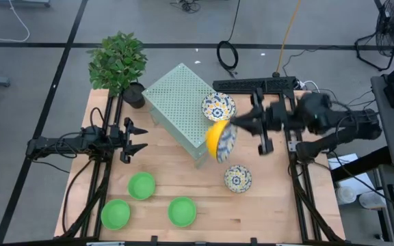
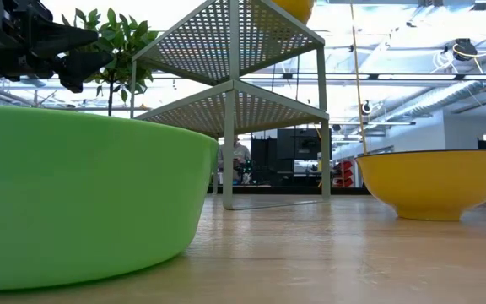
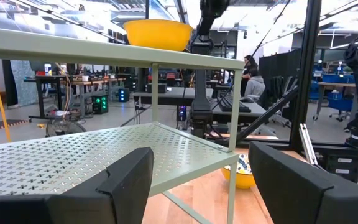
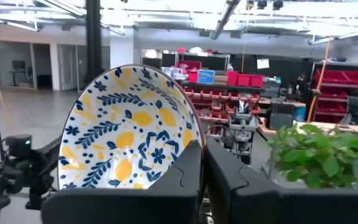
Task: Pick & Place Mini bowls
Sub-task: Stack the bottom yellow patterned bowl on the yellow patterned bowl on the shelf
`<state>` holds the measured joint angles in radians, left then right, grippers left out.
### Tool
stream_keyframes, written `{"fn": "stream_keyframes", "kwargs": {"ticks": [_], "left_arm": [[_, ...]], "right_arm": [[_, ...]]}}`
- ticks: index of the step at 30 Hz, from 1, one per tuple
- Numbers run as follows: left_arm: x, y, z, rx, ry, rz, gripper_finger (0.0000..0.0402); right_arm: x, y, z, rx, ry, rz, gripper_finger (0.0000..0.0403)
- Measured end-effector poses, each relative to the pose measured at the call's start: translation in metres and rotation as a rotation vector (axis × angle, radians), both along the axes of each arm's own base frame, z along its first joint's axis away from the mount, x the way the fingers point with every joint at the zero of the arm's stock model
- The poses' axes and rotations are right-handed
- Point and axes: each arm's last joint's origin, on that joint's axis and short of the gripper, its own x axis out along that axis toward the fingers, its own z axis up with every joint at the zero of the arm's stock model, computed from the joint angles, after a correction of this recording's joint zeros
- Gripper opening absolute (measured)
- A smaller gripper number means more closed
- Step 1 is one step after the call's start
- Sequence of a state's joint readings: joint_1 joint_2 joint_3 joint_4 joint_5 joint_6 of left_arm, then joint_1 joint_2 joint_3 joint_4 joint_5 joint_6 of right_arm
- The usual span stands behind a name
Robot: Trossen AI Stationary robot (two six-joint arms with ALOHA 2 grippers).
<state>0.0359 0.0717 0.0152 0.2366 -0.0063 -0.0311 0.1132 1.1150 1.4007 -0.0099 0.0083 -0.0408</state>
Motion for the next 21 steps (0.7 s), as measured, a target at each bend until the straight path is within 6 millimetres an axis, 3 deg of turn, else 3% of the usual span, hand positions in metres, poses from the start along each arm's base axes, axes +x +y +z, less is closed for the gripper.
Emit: {"fn": "stream_keyframes", "kwargs": {"ticks": [10,16,21], "left_arm": [[0.0,0.0,0.0,0.0,0.0,0.0,0.0269],[0.0,0.0,0.0,0.0,-0.001,0.0,0.0269],[0.0,0.0,0.0,0.0,0.0,0.0,0.0269]], "right_arm": [[0.026,-0.064,0.064,-0.025,0.119,-0.04,0.0],[0.048,-0.094,0.077,-0.027,0.173,-0.012,0.0],[0.057,-0.107,0.087,-0.047,0.112,-0.016,0.0]]}}
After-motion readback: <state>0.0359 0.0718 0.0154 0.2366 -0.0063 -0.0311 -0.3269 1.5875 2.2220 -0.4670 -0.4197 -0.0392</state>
